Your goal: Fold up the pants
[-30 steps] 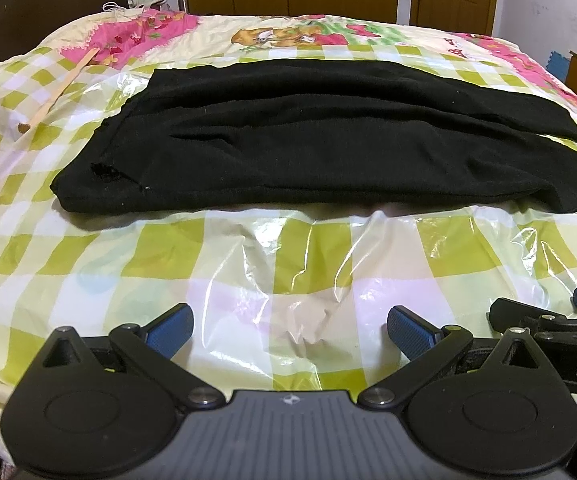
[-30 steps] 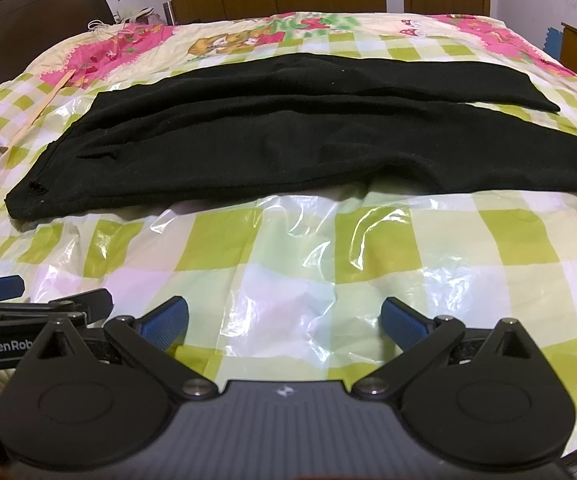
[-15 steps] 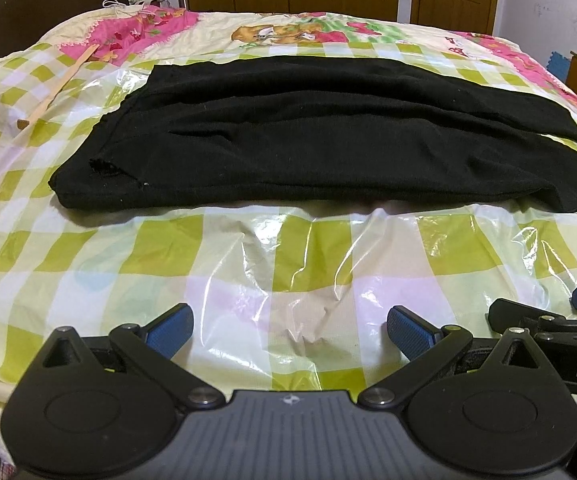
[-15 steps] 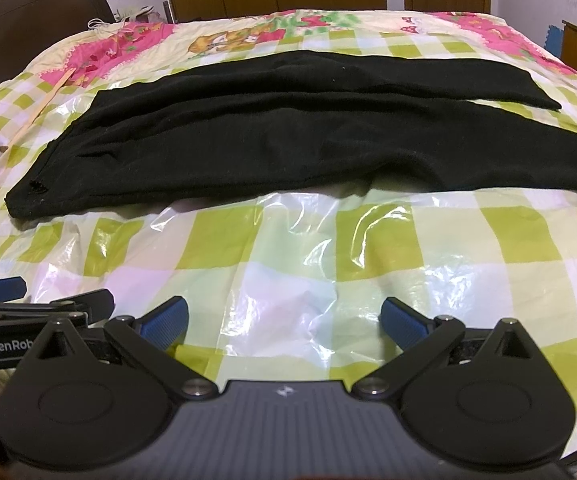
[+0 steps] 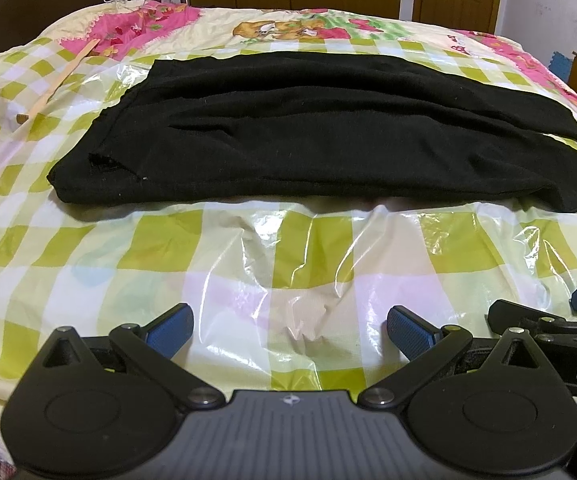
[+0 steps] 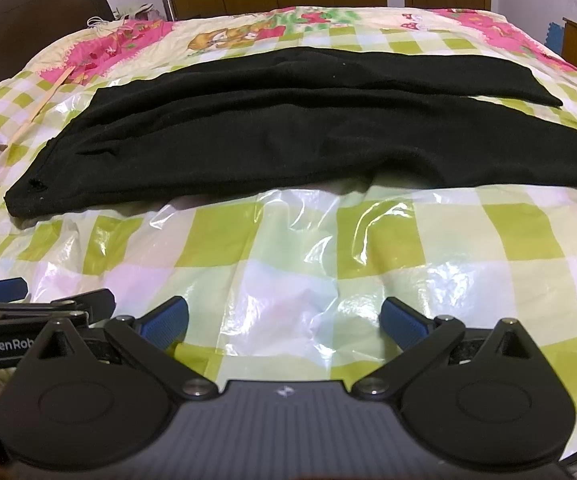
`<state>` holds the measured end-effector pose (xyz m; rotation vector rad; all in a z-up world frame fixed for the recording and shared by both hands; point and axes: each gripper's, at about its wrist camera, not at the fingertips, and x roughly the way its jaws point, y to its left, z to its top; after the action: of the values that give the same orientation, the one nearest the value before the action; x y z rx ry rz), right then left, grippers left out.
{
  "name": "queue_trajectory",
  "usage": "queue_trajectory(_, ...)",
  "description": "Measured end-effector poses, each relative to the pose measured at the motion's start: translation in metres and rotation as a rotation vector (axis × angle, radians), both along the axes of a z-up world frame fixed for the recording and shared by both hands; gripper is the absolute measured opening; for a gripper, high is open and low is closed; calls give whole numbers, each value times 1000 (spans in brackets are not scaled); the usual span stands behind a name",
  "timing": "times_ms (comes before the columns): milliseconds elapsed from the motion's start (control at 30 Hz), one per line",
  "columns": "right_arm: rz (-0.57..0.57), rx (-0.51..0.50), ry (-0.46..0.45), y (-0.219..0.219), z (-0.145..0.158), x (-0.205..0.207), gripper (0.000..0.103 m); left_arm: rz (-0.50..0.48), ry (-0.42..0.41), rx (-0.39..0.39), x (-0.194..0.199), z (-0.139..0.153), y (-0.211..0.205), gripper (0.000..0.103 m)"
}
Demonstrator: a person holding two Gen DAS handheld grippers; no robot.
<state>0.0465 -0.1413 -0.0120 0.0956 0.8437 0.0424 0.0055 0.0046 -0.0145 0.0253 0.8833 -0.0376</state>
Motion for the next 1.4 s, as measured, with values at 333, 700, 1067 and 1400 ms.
queue_trajectory(333,0,2,4,1,-1,0,102,0,5,-2,0,0,0,103)
queue_trajectory(700,0,6,7,1,-2,1,102,0,4,-1,0,1,0,103)
queue_trajectory(1067,0,7,8,1,-2,1,102,0,5,-1,0,1,0,103)
queue_trajectory(1400,0,8,9,0,-1,1,102,-1,5,1,0,-1,0,103)
